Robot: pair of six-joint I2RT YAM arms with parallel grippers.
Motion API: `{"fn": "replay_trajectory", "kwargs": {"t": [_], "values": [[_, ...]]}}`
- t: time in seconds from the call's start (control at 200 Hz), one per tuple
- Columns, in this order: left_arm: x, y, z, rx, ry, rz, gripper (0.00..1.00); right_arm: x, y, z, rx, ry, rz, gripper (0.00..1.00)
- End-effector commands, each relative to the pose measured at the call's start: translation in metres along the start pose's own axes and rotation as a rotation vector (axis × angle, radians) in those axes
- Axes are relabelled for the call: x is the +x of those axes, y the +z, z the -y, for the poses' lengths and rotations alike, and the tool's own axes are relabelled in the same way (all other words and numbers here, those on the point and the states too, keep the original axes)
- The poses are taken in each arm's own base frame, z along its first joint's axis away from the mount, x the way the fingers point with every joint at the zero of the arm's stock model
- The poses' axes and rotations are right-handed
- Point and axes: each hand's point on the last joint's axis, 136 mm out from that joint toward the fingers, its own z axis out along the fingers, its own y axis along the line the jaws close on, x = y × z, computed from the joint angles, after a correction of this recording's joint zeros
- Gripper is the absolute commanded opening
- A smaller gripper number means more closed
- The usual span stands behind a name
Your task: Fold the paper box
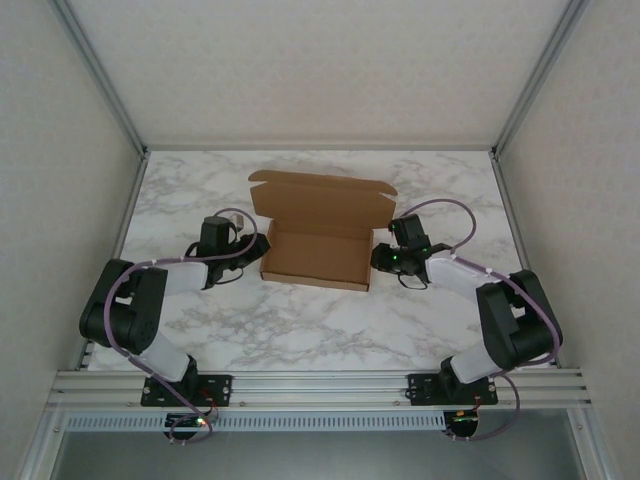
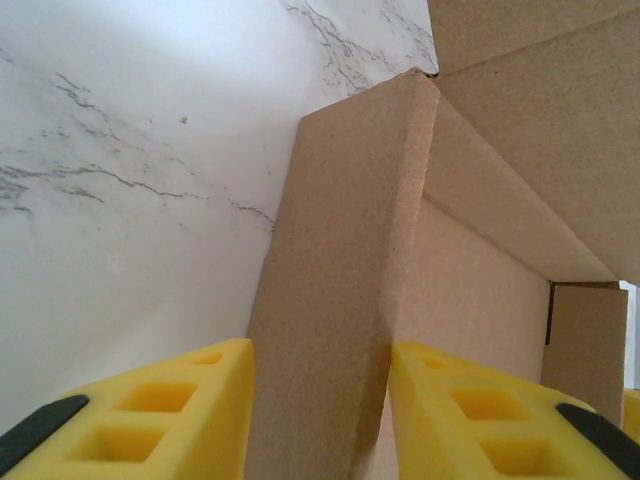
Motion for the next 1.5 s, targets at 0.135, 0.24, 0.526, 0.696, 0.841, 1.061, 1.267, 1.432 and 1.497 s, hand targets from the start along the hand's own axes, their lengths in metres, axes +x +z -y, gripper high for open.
{"fn": "replay_trajectory", "kwargs": {"t": [0.135,0.24,0.526,0.696,0.841,1.061,1.267,1.432,1.497], "values": [[0.006,0.002,-0.014,-0.052,-0.018,-0.022,0.39,-0.011,-0.032,-0.017,-0.065,-0.009,0.054,0.34],[0.007,0.002,-0.015,-0.057,-0.018,-0.023,0.39,-0.012,-0.031,-0.02,-0.076,-0.008,0.041,0.36],[0.005,0.0,-0.016,-0.06,-0.019,-0.019,0.39,-0.011,-0.018,-0.023,-0.092,-0.005,0.007,0.36],[0.005,-0.001,-0.014,-0.056,-0.018,-0.016,0.39,-0.007,-0.009,-0.013,-0.045,-0.003,-0.009,0.36],[0.005,-0.001,-0.015,-0.058,-0.019,-0.019,0.39,-0.001,0.002,-0.006,-0.012,0.0,-0.05,0.35],[0.007,-0.001,-0.017,-0.065,-0.022,-0.022,0.39,0.01,0.007,0.016,0.121,-0.028,-0.107,0.32],[0.006,-0.001,-0.018,-0.075,-0.023,-0.02,0.39,0.017,0.009,0.027,0.26,-0.122,-0.156,0.27],[0.009,0.0,-0.024,-0.095,-0.031,-0.028,0.39,0.029,0.02,0.03,0.308,-0.173,-0.217,0.26],[0.01,-0.001,-0.025,-0.101,-0.031,-0.027,0.39,0.033,0.022,0.032,0.331,-0.189,-0.229,0.26]]}}
